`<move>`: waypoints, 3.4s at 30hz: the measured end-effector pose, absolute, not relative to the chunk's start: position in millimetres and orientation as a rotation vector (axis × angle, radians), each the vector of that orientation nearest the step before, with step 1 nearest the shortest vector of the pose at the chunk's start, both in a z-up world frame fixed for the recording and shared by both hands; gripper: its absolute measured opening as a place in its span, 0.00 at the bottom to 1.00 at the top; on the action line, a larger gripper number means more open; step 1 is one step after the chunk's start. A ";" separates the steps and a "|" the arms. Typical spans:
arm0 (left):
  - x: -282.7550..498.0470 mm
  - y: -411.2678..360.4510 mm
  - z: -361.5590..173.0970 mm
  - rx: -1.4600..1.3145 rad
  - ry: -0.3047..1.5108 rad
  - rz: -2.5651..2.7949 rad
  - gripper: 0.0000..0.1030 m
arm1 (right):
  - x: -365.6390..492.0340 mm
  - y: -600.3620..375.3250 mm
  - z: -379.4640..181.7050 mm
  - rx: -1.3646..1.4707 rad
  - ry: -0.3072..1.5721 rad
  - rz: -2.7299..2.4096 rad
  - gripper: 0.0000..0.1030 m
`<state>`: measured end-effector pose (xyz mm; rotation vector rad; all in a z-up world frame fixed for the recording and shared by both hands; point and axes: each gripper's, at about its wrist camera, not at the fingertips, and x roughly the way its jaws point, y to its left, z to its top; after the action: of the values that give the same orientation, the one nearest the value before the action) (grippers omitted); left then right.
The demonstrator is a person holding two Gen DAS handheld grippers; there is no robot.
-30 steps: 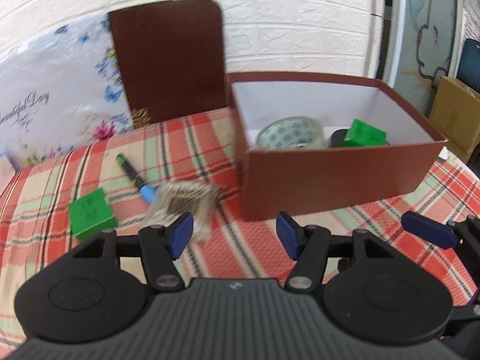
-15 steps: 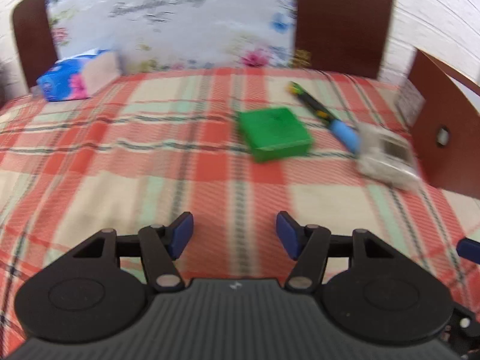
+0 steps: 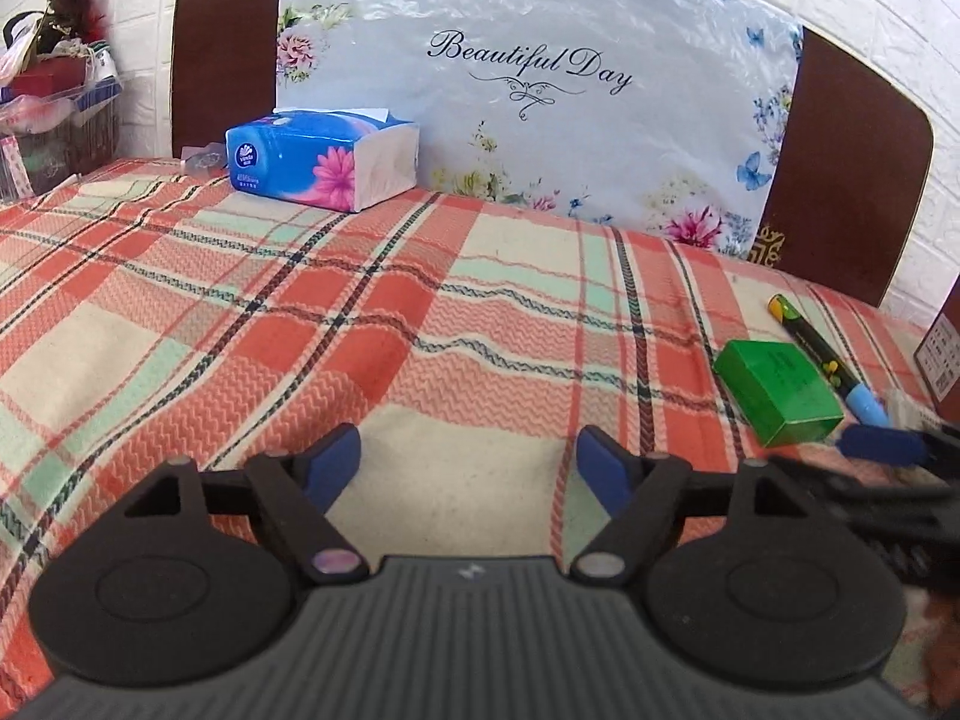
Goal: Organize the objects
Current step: 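Return the left gripper to the table and grasp the second green box, then carry the second green box with the left gripper and drop it in the brown box, then move the left gripper to the cotton swab bag and grasp it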
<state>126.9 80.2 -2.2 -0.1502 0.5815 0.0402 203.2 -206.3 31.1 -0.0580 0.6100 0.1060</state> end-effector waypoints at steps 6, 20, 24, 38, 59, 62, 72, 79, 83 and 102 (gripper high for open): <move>127.2 75.6 -3.3 -0.136 0.581 0.041 0.79 | 206.9 -207.6 30.6 -0.056 0.604 0.136 0.58; 93.8 2.3 13.5 -0.047 0.668 -0.179 0.75 | 8.8 -297.7 33.4 -0.011 0.622 -0.147 0.58; 73.4 -64.8 27.5 -0.121 0.778 -0.506 0.73 | -15.3 -316.2 32.6 0.039 0.620 -0.207 0.60; 45.4 -188.0 26.5 -0.016 0.938 -0.788 0.47 | -24.7 -321.7 33.8 0.077 0.550 -0.181 0.59; 150.6 -326.5 120.4 0.076 0.638 -0.856 0.45 | 72.6 -454.6 108.2 0.073 0.320 -0.375 0.59; 167.4 -343.0 107.4 0.096 0.641 -0.844 0.45 | 93.1 -469.4 99.0 0.084 0.358 -0.391 0.60; 160.7 -339.3 93.0 0.172 0.604 -0.770 0.45 | 76.6 -454.8 92.8 0.061 0.287 -0.437 0.63; 115.1 -317.3 106.7 0.186 0.554 -0.753 0.46 | 37.4 -432.8 100.0 0.106 0.247 -0.449 0.64; 90.5 -301.6 111.6 0.197 0.541 -0.741 0.46 | 3.9 -416.3 99.6 0.111 0.242 -0.441 0.65; 46.3 -216.5 62.2 0.252 0.669 -0.527 0.46 | -34.2 -366.4 55.5 0.172 0.455 -0.315 0.65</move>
<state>46.3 -216.5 62.2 0.2518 0.6695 -0.5266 -34.2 -366.4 55.5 0.1720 0.4554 -0.3150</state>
